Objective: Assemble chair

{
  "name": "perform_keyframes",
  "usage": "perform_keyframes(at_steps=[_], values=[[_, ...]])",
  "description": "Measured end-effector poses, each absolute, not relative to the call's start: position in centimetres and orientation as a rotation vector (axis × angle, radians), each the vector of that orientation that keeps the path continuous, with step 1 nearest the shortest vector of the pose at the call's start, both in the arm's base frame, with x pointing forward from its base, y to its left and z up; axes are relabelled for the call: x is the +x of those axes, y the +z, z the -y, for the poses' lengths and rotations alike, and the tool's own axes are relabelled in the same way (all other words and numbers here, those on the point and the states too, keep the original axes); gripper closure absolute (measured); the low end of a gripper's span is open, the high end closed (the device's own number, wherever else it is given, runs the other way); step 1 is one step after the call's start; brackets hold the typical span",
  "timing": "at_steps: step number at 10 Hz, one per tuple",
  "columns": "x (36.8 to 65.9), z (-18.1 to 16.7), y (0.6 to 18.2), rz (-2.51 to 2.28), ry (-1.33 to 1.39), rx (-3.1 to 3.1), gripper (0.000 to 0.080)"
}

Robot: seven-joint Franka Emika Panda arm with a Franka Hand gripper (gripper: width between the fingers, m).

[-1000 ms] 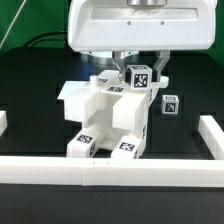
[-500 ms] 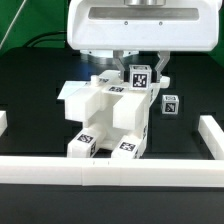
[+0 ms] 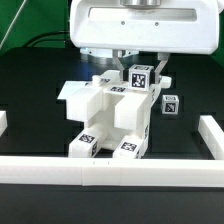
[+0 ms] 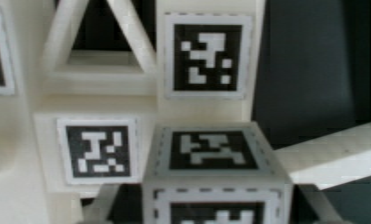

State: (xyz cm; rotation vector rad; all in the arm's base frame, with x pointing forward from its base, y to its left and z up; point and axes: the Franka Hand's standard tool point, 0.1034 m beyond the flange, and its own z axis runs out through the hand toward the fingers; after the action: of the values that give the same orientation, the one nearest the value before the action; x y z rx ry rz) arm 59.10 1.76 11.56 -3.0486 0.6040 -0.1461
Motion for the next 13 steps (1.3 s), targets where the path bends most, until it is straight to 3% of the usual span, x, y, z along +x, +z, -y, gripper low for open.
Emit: perform_keyframes(at_steps=[7, 10, 11, 12, 13], values=[[59.11, -1.84, 11.36, -1.420, -0.115, -2.676, 0.0515], [59.10, -1.84, 11.31, -1.370, -0.118, -2.705, 0.0509], [59.10, -1.87, 11.32, -1.365, -0.118, -2.708, 0.0296], [59.26, -2.11, 11.52, -1.274, -0.116, -2.756, 0.0192], [59.36, -2.20, 11.61, -1.158, -0.125, -2.809, 0.0192]])
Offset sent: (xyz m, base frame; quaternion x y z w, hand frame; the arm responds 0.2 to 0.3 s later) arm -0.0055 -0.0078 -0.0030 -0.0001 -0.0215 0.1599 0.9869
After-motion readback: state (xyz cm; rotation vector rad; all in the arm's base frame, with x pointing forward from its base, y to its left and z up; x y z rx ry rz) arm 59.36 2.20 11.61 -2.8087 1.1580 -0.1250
